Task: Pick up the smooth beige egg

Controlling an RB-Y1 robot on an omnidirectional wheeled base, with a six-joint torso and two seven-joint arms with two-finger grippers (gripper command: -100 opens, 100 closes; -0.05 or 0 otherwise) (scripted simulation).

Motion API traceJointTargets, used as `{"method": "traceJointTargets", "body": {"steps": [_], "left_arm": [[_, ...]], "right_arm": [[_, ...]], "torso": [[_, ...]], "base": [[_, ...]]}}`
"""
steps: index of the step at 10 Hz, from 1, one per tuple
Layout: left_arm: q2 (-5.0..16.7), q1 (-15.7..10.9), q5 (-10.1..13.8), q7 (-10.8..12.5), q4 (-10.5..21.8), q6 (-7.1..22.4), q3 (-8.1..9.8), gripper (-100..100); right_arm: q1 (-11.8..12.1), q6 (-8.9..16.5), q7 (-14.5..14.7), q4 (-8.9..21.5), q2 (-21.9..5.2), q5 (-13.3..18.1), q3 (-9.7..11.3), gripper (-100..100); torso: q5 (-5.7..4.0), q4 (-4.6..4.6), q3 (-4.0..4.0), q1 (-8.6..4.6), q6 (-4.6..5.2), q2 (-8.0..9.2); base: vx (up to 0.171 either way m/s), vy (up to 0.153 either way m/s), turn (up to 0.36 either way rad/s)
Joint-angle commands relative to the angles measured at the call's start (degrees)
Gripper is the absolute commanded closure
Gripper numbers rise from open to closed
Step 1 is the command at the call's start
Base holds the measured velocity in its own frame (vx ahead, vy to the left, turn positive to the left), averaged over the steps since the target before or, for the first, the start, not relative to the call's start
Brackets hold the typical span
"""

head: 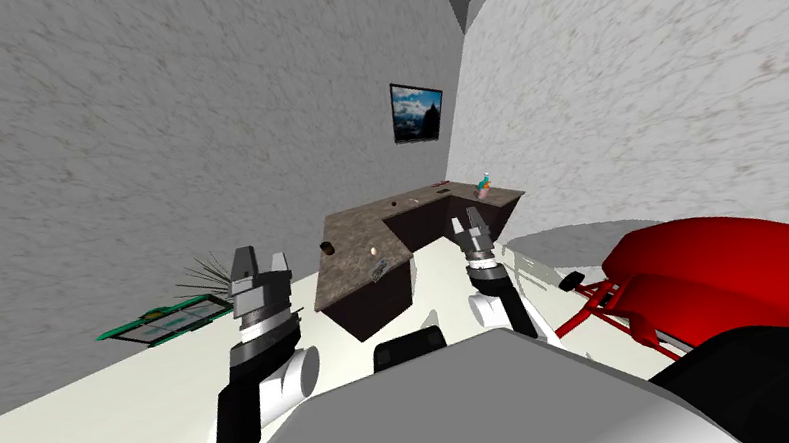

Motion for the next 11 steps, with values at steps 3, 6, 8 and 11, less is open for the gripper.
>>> {"method": "traceJointTargets", "body": {"steps": [3,6,8,11], "left_arm": [[4.3,0.8,0.2,-0.3,0.4,1.8,0.86,-100],[8.3,2.3,0.6,-0.9,1.1,4.8,2.28,-100],[10.6,3.7,1.0,-1.4,1.7,7.4,3.5,-100],[13.9,6.0,1.6,-2.4,2.7,11.8,5.6,-100]], "right_arm": [[0.0,0.0,0.0,0.0,0.0,0.0,0.0,0],[0.0,0.0,0.0,0.0,0.0,0.0,0.0,0],[0.0,0.0,0.0,0.0,0.0,0.0,0.0,0],[0.0,0.0,0.0,0.0,0.0,0.0,0.0,0]], "torso": [[-0.02,-0.01,-0.02,-0.11,0.01,-0.04],[-0.06,-0.03,-0.08,-0.25,0.01,-0.14],[-0.07,-0.04,-0.1,-0.34,0.01,-0.17],[-0.09,-0.05,-0.12,-0.38,0.01,-0.2]], "base": [[0.014,-0.037,-0.038],[0.041,-0.072,-0.062],[0.042,-0.103,-0.07],[0.061,-0.102,-0.084]]}}
